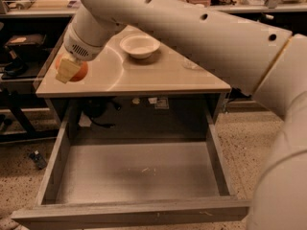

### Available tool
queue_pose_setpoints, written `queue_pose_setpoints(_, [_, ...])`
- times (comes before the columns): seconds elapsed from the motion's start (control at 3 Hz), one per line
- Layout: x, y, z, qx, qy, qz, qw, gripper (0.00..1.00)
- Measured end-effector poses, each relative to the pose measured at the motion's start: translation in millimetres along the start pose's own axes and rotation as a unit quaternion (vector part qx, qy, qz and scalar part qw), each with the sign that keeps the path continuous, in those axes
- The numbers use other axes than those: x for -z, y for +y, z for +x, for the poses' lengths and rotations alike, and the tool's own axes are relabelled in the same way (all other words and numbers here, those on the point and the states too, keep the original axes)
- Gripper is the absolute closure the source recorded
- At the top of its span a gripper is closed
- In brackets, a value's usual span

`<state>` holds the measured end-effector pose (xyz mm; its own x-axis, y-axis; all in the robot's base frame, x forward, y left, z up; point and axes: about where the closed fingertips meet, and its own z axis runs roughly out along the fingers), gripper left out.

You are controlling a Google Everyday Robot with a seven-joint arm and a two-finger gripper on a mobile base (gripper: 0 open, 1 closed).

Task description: Pick orange from top drawer and place on counter

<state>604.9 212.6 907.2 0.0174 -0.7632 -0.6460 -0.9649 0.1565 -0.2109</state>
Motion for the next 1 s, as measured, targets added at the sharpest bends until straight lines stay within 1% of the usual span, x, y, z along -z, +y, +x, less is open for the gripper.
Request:
queue_pose_setpoints(0.33, [-13.0,-34.0,-2.3,-0.005,-0.004,-0.007,1.0,1.0])
queue_pose_setpoints(1.0, [-55.5,-89.3,1.2,-0.008,-0.004,-0.032,0.9994,1.0])
